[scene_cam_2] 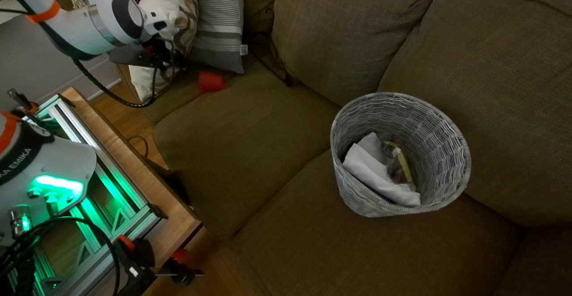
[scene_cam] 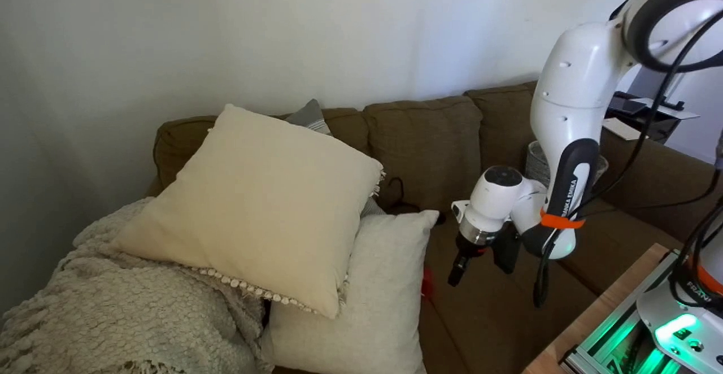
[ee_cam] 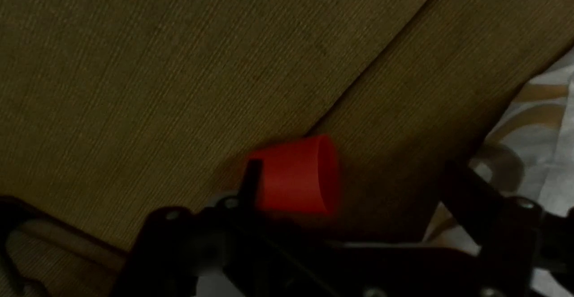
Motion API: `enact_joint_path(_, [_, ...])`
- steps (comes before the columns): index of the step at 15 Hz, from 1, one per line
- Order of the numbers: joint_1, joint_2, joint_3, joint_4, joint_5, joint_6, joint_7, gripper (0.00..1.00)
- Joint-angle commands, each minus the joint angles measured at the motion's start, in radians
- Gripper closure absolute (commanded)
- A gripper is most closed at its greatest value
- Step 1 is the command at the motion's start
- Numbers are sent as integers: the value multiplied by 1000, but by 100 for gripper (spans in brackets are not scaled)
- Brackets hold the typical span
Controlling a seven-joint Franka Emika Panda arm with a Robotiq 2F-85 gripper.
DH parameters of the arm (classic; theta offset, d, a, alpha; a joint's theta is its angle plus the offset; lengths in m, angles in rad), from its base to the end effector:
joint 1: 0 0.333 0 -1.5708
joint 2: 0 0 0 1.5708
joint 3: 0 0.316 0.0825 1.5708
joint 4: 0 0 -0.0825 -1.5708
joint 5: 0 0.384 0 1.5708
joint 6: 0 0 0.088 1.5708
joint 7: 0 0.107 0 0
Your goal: Put the cup in the basket
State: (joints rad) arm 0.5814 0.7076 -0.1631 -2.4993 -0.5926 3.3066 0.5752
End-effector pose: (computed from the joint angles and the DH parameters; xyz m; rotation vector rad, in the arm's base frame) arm 0.3541 0.2039 0.0326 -3.0470 -0.7389 -0.1244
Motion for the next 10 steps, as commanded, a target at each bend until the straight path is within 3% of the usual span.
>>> enact_joint_path(1, [-45,156,46,72,5,4,3,0])
enact_joint_path(2, [-6,93,12,36,2,11,1,0])
enact_joint_path(5, [-26,155,32,66,2,11,1,0])
enact_joint_path(6, [42,121,18,86,73,-142,73,0])
enact_joint_path(9, [84,142,20,173,127,-348,115,0])
enact_joint_path(10, [139,150,5,192,274,-412,28,0])
